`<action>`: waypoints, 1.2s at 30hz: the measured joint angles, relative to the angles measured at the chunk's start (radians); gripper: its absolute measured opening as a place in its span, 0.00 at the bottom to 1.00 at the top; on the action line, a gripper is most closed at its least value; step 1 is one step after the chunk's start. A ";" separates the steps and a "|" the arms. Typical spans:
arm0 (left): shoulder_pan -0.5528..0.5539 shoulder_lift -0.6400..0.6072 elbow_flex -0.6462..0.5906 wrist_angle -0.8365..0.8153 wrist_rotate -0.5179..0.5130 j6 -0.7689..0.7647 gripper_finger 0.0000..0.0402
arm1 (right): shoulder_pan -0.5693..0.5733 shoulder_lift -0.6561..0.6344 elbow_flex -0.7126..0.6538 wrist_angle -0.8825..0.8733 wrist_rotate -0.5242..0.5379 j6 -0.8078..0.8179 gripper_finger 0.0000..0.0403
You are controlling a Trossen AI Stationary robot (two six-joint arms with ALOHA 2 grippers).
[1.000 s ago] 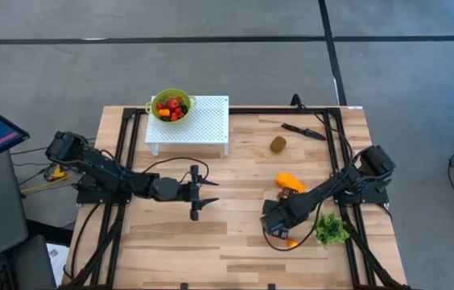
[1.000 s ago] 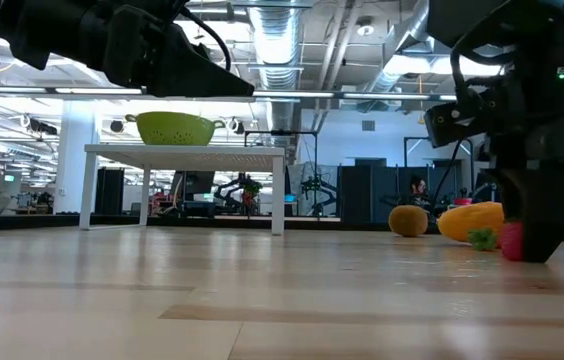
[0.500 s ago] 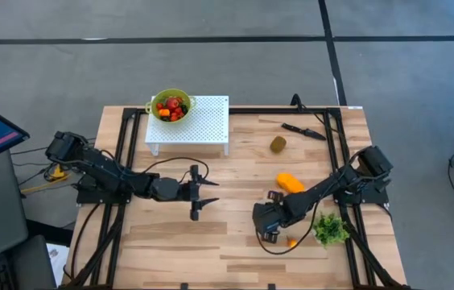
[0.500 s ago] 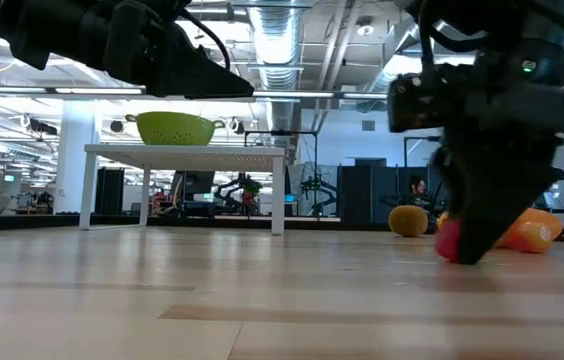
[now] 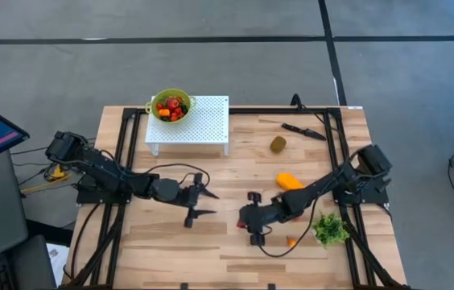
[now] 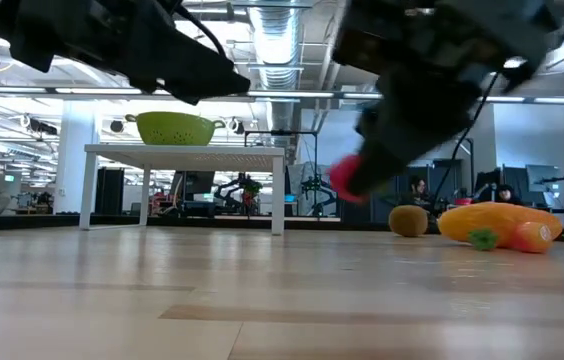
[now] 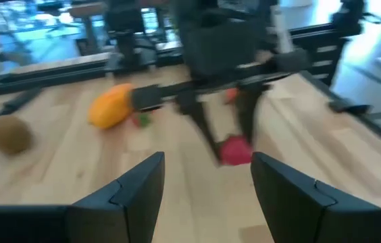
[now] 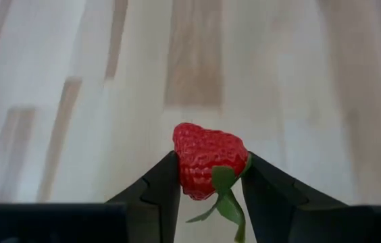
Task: Pick & Place Fruit
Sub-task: Put the strawberry into the green strainer bowl on the shelf
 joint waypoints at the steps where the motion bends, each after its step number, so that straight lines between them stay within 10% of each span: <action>1: 0.000 0.000 0.000 0.000 0.017 0.000 0.53 | -0.009 0.000 0.000 0.022 0.000 -0.022 0.31; 17: -0.027 0.000 0.000 -0.009 0.024 0.217 0.53 | -0.084 -0.002 0.002 0.300 -0.056 -0.210 0.33; 29: -0.187 0.000 0.000 -0.021 -0.486 0.891 0.53 | -0.165 -0.003 0.097 0.307 -0.152 -0.173 0.33; 36: -0.216 0.000 0.000 0.021 -0.522 1.050 0.53 | -0.206 -0.004 0.133 0.296 -0.175 -0.177 0.33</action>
